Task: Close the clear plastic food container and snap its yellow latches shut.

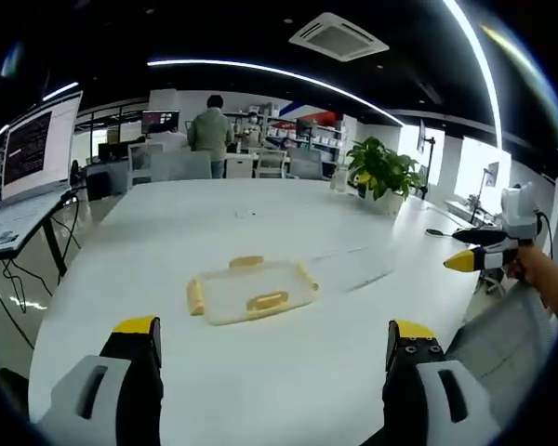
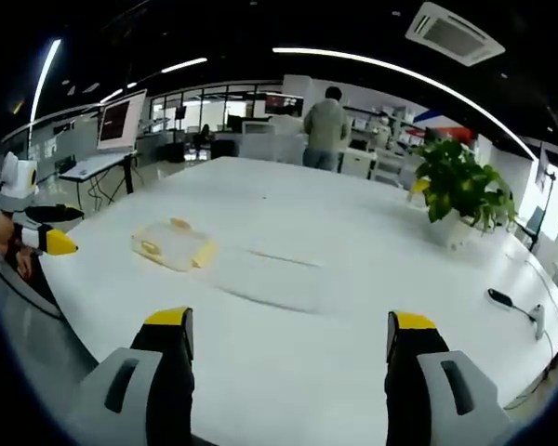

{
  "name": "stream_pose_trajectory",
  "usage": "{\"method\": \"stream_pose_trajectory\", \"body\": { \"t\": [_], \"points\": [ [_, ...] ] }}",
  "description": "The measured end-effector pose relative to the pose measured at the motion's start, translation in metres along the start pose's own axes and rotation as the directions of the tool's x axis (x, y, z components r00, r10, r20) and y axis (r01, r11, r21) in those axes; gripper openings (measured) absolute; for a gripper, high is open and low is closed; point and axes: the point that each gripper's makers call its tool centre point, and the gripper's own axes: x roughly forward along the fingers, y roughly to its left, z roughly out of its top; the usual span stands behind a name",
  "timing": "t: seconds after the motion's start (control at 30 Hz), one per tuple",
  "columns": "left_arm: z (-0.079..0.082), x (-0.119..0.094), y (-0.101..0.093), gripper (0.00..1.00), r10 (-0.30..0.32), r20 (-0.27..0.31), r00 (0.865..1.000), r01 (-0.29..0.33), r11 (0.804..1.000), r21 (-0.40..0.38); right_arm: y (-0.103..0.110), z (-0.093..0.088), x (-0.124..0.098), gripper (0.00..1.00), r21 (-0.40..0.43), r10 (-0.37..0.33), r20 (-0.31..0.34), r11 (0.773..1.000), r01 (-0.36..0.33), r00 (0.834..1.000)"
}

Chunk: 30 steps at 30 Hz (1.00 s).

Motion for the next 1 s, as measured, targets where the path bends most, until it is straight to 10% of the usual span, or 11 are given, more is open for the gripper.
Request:
{"method": "stream_pose_trajectory", "body": {
  "t": [1.0],
  "points": [
    [-0.0099, 0.0025, -0.006, 0.99, -0.03, -0.041, 0.999, 0.03, 1.0, 0.008, 0.0095, -0.0055, 0.0024, 0.77, -0.029, 0.044, -0.025, 0.999, -0.045, 0.999]
  ]
}}
